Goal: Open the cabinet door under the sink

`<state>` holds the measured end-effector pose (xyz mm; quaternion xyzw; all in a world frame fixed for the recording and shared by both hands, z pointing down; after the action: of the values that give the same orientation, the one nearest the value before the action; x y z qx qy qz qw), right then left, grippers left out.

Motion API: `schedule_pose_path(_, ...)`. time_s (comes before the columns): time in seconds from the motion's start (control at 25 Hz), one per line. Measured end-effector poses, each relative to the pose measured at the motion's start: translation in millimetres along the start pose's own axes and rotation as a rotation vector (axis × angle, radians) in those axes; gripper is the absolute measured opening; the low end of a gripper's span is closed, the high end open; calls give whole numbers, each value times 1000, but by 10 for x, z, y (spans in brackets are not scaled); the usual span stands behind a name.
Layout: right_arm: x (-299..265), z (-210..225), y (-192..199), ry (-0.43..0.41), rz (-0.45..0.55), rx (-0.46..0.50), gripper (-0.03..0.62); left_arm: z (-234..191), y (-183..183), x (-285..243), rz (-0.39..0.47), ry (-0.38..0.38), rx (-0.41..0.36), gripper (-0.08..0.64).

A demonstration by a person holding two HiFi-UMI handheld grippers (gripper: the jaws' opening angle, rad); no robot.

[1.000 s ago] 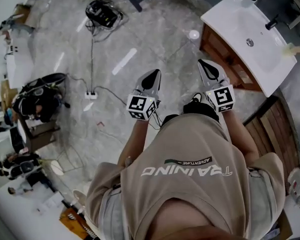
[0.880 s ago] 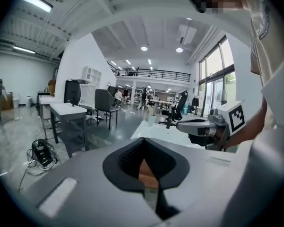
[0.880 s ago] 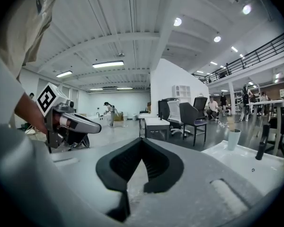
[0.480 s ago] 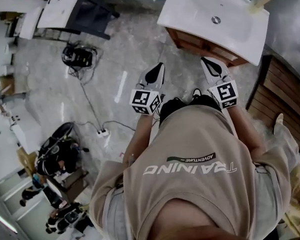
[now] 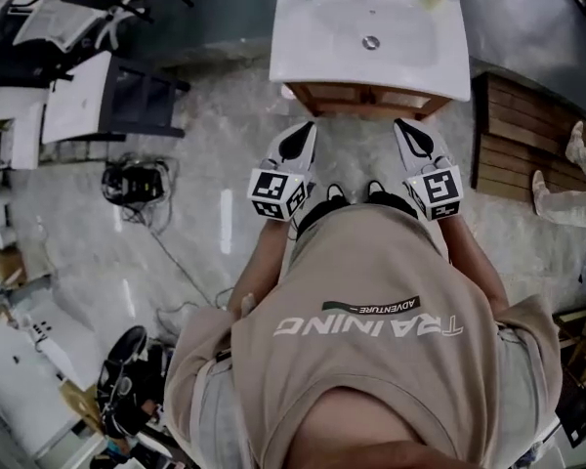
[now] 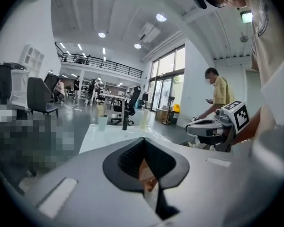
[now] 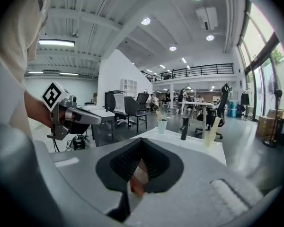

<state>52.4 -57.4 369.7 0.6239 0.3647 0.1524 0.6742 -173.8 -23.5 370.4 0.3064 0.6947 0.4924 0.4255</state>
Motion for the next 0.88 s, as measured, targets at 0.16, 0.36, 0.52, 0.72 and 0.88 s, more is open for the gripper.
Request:
schedule_pose_path(0.16,4,-154,-50,61,-4,-29,2,-162,-80,-63,-4,67,-28,17)
schedule_pose_path(0.36,57,-261,20,114,-53,-94,2,-214,80,-58,-15,117,8,17)
schedule_pose_path(0.52,58,-282,24,145,-72,-80,2,-307,223,-74,-40,112,44,17)
schedule_pose_path(0.72,227,-218,116,162,-91,-55,2,-186,430,-65,-89,118,62,17)
schedule_pose_path(0.88,290,-47,181,178,-87,-57,2,-80,467,-201,-121,121,52,17)
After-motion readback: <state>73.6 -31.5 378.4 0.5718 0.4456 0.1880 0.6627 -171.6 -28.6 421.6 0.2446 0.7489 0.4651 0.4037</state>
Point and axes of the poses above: the fingertips, and each gripper's own axes: x backward along the fingers, z to its right, y out of its underside, the point moved 6 cm from there along x, backward along the fingers, and after that the axes turned 1 degree about -z, right-handed, at the moved point
